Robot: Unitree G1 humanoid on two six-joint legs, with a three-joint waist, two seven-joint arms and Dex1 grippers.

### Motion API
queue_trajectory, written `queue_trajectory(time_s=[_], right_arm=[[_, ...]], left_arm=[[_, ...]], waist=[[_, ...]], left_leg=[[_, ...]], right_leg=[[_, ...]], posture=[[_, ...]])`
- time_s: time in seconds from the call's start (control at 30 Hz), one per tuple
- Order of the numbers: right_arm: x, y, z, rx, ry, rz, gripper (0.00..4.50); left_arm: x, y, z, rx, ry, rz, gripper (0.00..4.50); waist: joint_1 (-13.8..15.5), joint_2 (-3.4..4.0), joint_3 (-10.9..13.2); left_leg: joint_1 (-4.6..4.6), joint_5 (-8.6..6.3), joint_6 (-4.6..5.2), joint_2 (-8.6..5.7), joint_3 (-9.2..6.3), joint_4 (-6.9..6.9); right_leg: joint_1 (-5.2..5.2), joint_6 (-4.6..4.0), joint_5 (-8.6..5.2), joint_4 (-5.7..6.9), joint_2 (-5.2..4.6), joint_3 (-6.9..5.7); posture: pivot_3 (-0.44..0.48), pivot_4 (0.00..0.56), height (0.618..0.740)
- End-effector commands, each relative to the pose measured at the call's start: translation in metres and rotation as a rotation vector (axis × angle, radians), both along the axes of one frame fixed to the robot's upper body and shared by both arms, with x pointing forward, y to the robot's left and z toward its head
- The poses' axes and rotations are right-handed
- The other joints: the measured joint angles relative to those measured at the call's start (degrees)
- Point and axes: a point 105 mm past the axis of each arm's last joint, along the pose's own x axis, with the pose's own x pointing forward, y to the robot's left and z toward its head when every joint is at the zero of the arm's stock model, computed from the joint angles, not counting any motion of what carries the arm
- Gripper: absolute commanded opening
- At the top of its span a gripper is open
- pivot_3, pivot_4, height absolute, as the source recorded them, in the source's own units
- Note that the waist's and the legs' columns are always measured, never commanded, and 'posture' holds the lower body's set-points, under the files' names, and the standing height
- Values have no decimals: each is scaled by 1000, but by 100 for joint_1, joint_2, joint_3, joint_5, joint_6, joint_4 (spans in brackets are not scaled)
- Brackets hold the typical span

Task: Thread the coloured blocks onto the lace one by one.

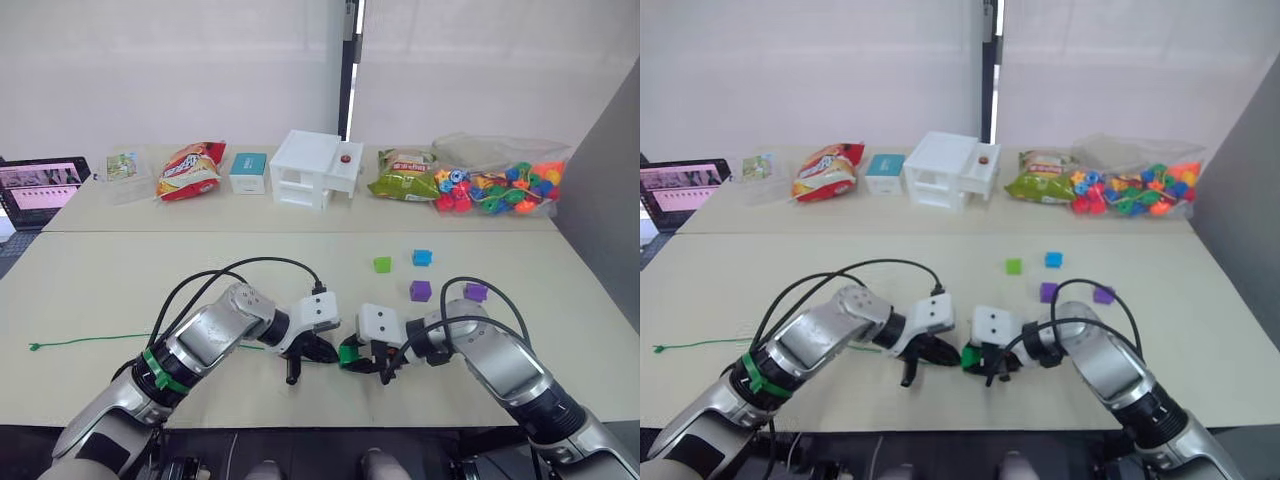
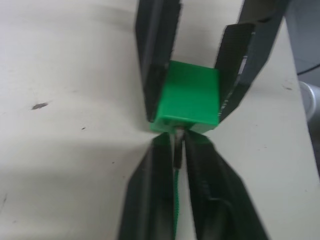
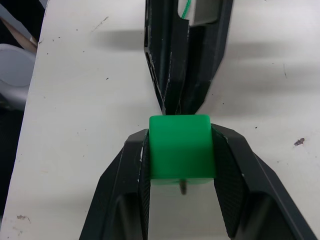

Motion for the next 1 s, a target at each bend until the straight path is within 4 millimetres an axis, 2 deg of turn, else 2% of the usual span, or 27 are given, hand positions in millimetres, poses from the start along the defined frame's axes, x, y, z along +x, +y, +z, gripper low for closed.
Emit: queue_trajectory(time_s=[0.03,0.23,0.37,0.43,0.6,0.7,0.77,0.8,1.0], right_arm=[[-9,7,-5,14,16,19,1183],[-9,3,-8,8,23,-8,1183],[-6,1,-8,1,21,-17,1183],[-4,0,-7,-1,19,-22,1183],[-1,-1,-5,-1,14,-30,1183],[-2,-1,-4,1,13,-32,1183],[-2,-2,-4,0,13,-33,1183],[-2,-2,-4,-1,13,-34,1183],[-5,-4,-4,-4,13,-37,1183]], left_arm=[[-3,4,25,-81,-89,-65,1626],[0,29,28,-89,-90,-28,3577],[-4,45,19,-55,-113,-49,3577],[2,50,10,-37,-171,-25,3577],[5,56,-16,0,-233,1,3577],[4,52,-21,-25,-247,3,3577],[4,47,-20,-64,-242,10,3038],[4,46,-19,-82,-239,9,2916],[-5,38,-15,-135,-240,-32,880]], waist=[[-38,1,0],[-85,1,-1],[-80,1,0],[-75,1,-1],[-61,1,-1],[-57,1,-1],[-57,2,-2],[-55,3,-3],[-57,1,-4]], left_leg=[[1,1,-1,1,-4,0],[2,0,0,1,-6,-6],[0,-1,1,0,-7,-7],[0,-1,1,1,-7,-9],[0,-1,1,1,-7,-10],[2,0,1,0,-6,-8],[2,0,1,0,-6,-8],[2,0,1,0,-5,-7],[2,-1,1,0,-7,-8]], right_leg=[[0,0,0,4,0,-2],[-7,-1,1,9,1,-2],[-9,-1,0,7,0,-3],[-9,-1,1,5,0,-3],[-9,-1,1,1,0,-3],[-2,-1,1,-1,-1,-3],[-2,-1,0,0,-1,-3],[0,-1,0,-1,-2,-3],[-1,-1,0,1,-2,-4]], posture=[[0,150,740],[0,150,740],[0,150,740],[0,150,740],[0,150,740],[0,150,740],[0,150,740],[0,150,740],[0,150,740]])
